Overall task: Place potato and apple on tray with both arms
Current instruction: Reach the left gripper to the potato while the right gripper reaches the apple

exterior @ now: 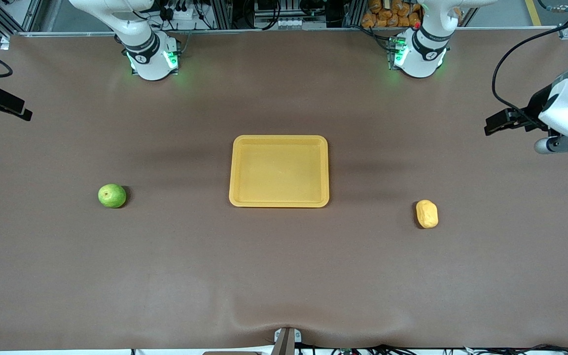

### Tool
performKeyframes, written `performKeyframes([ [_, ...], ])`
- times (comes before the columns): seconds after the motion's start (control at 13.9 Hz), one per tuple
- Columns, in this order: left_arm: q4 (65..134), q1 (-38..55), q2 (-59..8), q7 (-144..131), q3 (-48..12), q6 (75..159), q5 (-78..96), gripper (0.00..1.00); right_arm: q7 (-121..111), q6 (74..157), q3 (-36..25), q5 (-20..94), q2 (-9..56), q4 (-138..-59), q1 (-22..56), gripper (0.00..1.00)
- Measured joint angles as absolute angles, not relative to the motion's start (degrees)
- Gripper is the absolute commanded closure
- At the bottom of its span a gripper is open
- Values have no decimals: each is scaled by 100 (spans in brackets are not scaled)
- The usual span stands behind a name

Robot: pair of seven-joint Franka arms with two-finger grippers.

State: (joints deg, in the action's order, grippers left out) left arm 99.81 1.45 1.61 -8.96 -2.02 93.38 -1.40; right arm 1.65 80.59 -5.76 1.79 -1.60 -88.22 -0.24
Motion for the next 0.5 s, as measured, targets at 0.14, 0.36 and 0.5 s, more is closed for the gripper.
performKeyframes([
  [0.14, 10188, 145, 152, -904, -200, 9624, -151, 0, 165, 8059, -579, 178, -160, -8819, -25, 0],
  [0.36, 10447, 144, 143, -912, -197, 9941, -191, 0, 165, 8059, -582, 178, -160, -8817, -25, 0],
  [0.5, 10605, 136, 142, -923, -194, 10147, -192, 0, 165, 8058, -582, 178, -160, -8817, -25, 0],
])
